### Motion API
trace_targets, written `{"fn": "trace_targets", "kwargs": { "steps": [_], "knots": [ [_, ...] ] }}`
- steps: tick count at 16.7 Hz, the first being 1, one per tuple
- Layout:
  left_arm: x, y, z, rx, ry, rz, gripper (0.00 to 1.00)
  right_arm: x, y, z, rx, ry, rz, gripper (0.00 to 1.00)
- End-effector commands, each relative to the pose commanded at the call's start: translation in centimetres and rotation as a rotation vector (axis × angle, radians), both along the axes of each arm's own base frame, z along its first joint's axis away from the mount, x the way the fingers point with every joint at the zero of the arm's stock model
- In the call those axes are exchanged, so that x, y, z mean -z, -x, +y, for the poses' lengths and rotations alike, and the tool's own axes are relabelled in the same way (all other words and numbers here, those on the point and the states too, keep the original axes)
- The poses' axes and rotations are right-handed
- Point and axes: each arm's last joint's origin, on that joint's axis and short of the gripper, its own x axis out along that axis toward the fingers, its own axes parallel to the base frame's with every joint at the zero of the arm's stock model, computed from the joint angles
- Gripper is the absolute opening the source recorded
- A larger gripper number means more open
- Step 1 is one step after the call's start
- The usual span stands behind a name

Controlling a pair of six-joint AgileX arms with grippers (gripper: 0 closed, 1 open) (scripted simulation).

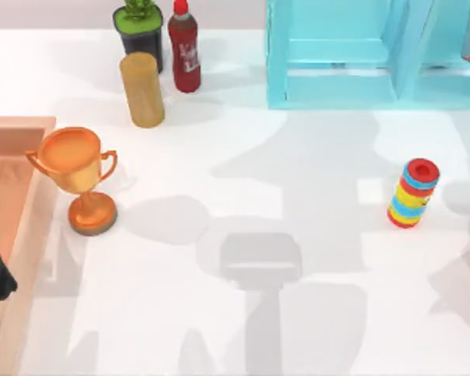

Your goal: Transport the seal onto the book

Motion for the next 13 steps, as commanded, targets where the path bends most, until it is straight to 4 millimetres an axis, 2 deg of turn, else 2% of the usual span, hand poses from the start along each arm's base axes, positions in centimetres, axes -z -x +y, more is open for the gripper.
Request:
{"fn": "trace_targets", "kwargs": {
  "steps": [2,3,5,7,9,13],
  "knots": [
    [0.0,0.0,0.0,0.0,0.0,0.0,1.0,-3.5,3.5,0.1,0.002,0.001,-0.041,0.0],
    [0.0,0.0,0.0,0.0,0.0,0.0,1.0,-4.4,5.1,0.1,0.005,0.0,-0.04,0.0],
    [0.0,0.0,0.0,0.0,0.0,0.0,1.0,-5.0,7.9,0.2,0.009,-0.004,-0.013,0.0],
    [0.0,0.0,0.0,0.0,0.0,0.0,1.0,-4.8,9.8,0.2,0.008,-0.007,0.022,0.0],
    [0.0,0.0,0.0,0.0,0.0,0.0,1.0,-4.5,10.7,0.3,0.005,-0.009,0.042,0.0],
    [0.0,0.0,0.0,0.0,0.0,0.0,1.0,-4.2,10.6,0.4,0.001,-0.01,0.05,0.0]
  ]
}}
